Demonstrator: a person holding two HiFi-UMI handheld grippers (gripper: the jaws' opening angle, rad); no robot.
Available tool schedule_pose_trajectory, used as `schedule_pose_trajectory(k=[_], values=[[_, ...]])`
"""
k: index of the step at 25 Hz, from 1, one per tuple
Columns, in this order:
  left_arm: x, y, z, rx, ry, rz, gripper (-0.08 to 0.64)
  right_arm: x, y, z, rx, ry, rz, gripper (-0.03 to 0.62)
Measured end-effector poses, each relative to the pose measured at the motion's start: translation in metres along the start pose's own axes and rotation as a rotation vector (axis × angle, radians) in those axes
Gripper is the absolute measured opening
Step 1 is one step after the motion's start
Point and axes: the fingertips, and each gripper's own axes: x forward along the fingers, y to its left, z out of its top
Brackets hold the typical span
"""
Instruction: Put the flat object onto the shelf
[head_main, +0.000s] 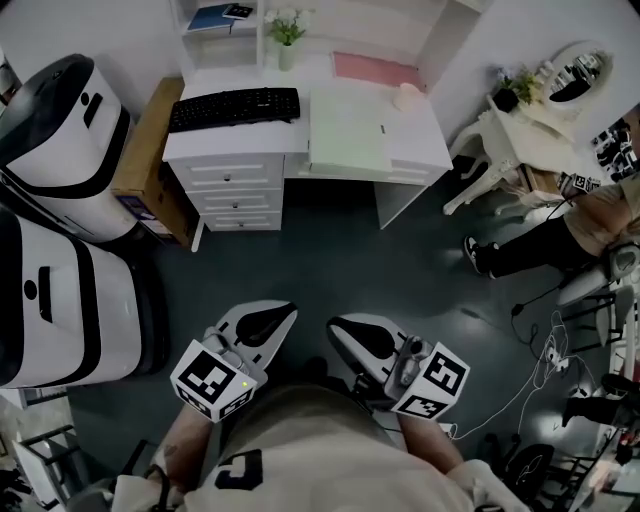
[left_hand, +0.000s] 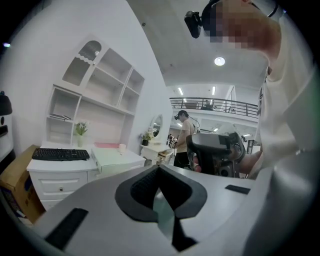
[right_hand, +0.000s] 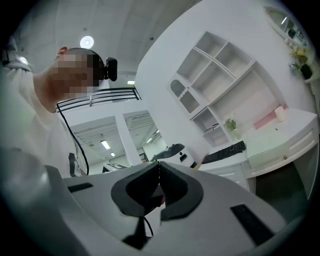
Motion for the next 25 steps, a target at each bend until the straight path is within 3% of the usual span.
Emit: schedule_pose_trajectory(k=[12, 21, 25], values=[[0.004, 0.028, 0.004, 0.013, -0.004, 0.001, 0.013, 0.017, -0.028, -0.006, 0.028, 0.053, -0.113, 0.025], [0.004, 0.046, 0.007, 0.008, -0.005, -0.031, 0.012, 0.039, -0.039, -0.007, 0.063, 0.064, -0.142, 0.025], [-0.002, 0.054, 0.006, 0.01, -0.003, -0.04, 0.012, 0.054, -0.034, -0.008, 0.055, 0.07, -0.11, 0.025]])
